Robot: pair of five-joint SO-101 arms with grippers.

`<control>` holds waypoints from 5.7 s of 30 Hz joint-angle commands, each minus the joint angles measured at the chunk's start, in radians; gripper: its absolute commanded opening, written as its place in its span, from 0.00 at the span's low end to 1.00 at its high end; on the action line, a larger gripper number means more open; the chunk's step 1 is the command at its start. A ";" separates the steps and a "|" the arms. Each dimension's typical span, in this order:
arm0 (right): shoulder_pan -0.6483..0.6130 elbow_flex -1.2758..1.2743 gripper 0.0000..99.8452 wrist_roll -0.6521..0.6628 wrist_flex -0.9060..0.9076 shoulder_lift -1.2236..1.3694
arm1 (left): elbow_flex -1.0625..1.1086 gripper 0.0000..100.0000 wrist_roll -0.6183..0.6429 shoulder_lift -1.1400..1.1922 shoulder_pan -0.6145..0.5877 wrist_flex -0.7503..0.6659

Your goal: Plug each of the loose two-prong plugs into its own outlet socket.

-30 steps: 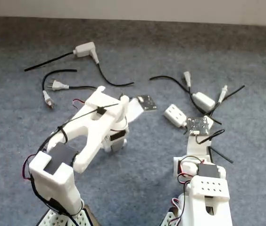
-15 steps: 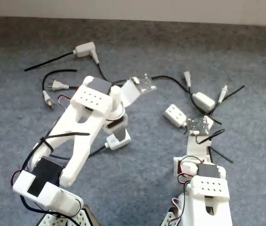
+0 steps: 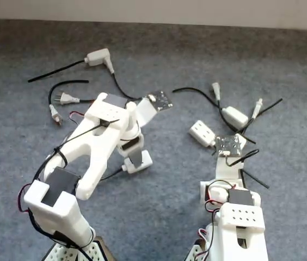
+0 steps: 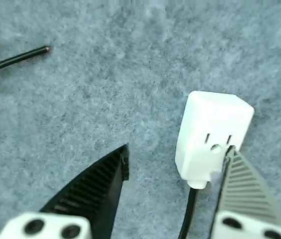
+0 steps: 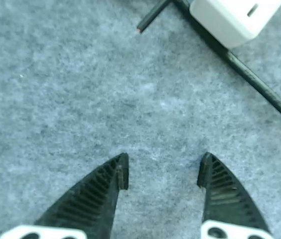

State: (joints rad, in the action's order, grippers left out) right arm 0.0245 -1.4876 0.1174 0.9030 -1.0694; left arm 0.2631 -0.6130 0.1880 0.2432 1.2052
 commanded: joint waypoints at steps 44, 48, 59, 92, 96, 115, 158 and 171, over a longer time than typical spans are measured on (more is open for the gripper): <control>0.005 0.004 0.23 0.011 -0.015 -0.010 | -0.193 0.11 -0.301 0.176 -0.116 -0.049; 0.005 0.004 0.23 0.011 -0.015 -0.010 | -0.214 0.20 -0.301 0.259 -0.125 -0.048; 0.005 0.004 0.23 0.011 -0.015 -0.008 | -0.266 0.20 -0.299 0.143 -0.107 0.100; 0.005 0.004 0.23 0.011 -0.015 -0.008 | -0.688 0.20 -0.115 0.117 -0.183 0.359; 0.004 0.004 0.23 0.011 -0.015 -0.008 | -0.863 0.20 -0.109 0.130 -0.337 0.356; -0.039 0.002 0.23 0.011 -0.015 -0.007 | -1.021 0.20 0.577 0.458 -0.674 0.293; -0.039 -0.038 0.23 0.011 -0.058 -0.007 | -1.119 0.20 0.948 0.780 -0.541 0.419; -0.039 -0.038 0.23 0.011 -0.058 -0.007 | -1.121 0.02 0.948 0.782 -0.522 0.376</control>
State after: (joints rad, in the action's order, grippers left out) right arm -0.0046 -1.5244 0.1174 0.8631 -1.0725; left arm -0.8554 0.3337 0.9689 -0.3061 1.5796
